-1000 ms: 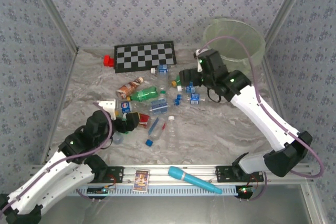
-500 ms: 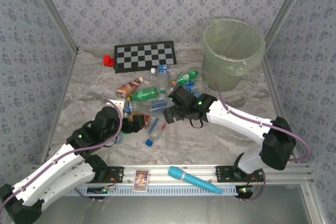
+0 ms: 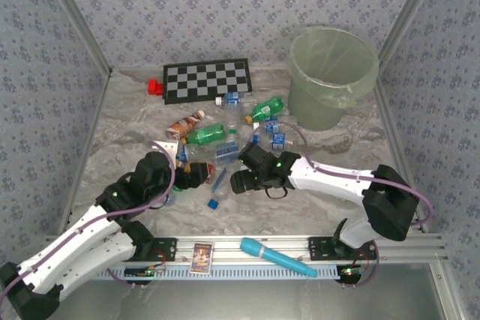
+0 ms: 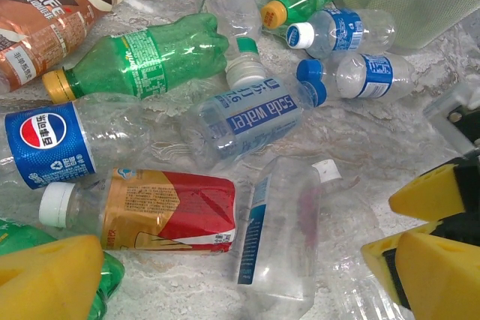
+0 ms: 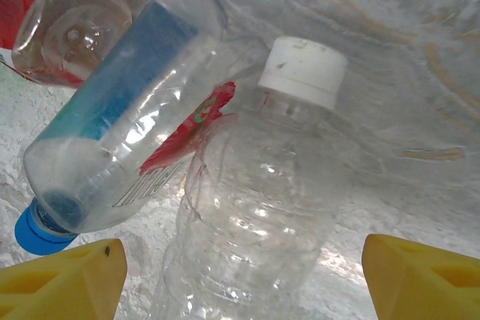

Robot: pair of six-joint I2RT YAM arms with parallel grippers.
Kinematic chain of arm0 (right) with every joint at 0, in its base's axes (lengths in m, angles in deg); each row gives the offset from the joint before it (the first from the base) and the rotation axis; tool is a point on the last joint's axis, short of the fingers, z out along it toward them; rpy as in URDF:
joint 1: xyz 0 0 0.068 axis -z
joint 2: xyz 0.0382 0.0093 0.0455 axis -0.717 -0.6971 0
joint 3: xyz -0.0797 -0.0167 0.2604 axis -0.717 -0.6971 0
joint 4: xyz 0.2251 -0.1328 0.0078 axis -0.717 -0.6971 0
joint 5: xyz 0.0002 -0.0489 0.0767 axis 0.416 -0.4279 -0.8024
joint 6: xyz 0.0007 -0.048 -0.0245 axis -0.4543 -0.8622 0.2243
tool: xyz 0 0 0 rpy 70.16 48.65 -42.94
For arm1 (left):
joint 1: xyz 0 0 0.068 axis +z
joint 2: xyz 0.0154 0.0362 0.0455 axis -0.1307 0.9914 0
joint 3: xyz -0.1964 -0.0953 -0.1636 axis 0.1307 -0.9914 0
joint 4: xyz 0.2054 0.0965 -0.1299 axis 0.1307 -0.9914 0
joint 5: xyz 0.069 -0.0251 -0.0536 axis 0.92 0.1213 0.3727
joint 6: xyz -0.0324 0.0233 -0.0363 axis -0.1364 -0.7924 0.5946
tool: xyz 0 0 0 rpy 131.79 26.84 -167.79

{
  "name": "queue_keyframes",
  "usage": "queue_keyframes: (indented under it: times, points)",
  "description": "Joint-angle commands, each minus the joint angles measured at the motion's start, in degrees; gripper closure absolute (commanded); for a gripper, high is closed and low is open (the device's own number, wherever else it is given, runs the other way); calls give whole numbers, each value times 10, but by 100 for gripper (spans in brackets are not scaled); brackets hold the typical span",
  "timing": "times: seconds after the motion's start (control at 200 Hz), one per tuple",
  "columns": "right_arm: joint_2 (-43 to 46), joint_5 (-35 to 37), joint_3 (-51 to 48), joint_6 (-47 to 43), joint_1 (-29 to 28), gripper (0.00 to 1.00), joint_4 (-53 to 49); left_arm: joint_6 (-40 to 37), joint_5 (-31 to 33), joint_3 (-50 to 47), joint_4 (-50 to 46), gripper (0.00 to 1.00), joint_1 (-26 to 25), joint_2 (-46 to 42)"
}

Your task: Put the plastic bottles in the bin

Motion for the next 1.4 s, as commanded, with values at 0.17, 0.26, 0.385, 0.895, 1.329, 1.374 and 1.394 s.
queue_keyframes:
  times: [0.17, 0.26, 0.385, 0.895, 1.329, 1.374, 1.394]
  points:
    - [-47, -29, -11, 30, -6, 18, 32, -2, 5, -2, 9, 0, -2, 0]
    - [-62, -36, -15, 35, -6, 18, 43, -2, 6, -4, 9, 0, -2, -2]
    - [-85, -38, -8, 34, -6, 18, 41, -1, 7, -5, 10, 0, -2, -2]
    - [-102, -19, 0, 35, -3, 28, 35, -4, 5, 10, 7, 0, -2, 2]
    - [59, 85, 0, 20, 19, 38, -49, -4, -8, 25, 27, 0, -2, 34]
    - [79, 93, 1, 13, 26, 38, -57, -4, -12, 27, 31, 0, -1, 38]
    - [87, 97, 1, 9, 29, 38, -60, -2, -12, 28, 32, 0, -1, 39]
